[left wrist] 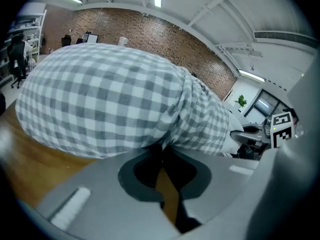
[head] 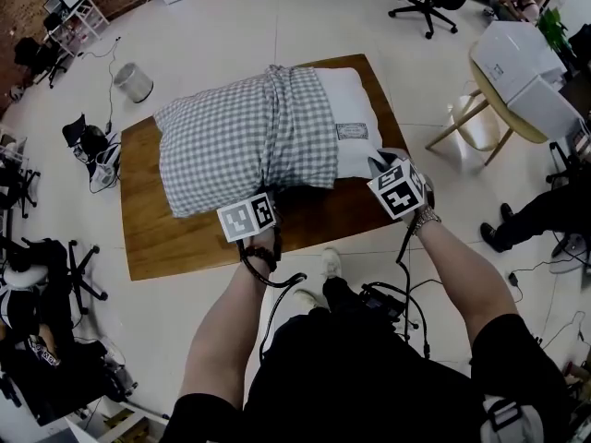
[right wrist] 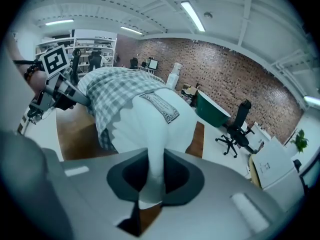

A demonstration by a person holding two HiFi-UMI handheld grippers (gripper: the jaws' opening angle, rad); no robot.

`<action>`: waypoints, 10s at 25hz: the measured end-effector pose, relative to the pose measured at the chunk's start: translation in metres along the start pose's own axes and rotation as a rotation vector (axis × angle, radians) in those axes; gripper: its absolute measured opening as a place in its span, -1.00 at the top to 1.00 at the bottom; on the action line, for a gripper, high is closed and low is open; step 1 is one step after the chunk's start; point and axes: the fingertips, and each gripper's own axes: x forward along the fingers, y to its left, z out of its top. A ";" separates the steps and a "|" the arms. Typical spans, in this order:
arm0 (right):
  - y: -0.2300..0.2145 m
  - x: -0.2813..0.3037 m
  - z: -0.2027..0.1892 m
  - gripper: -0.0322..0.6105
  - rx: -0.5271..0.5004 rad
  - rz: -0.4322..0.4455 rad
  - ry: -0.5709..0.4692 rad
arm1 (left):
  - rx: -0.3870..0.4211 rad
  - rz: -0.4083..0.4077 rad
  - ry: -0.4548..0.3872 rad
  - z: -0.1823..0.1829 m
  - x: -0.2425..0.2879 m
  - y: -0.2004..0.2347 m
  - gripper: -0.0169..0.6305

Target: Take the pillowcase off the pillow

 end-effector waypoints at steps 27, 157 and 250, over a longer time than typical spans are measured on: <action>-0.012 -0.031 -0.016 0.79 0.124 -0.048 0.023 | -0.141 0.086 -0.080 0.010 -0.092 0.084 0.91; -0.142 0.090 0.127 0.88 0.085 0.348 0.096 | 0.428 0.204 0.549 0.255 0.056 0.086 0.90; 0.085 0.057 0.033 0.84 -0.753 -0.048 0.011 | 0.073 0.219 0.008 0.004 -0.051 0.059 0.87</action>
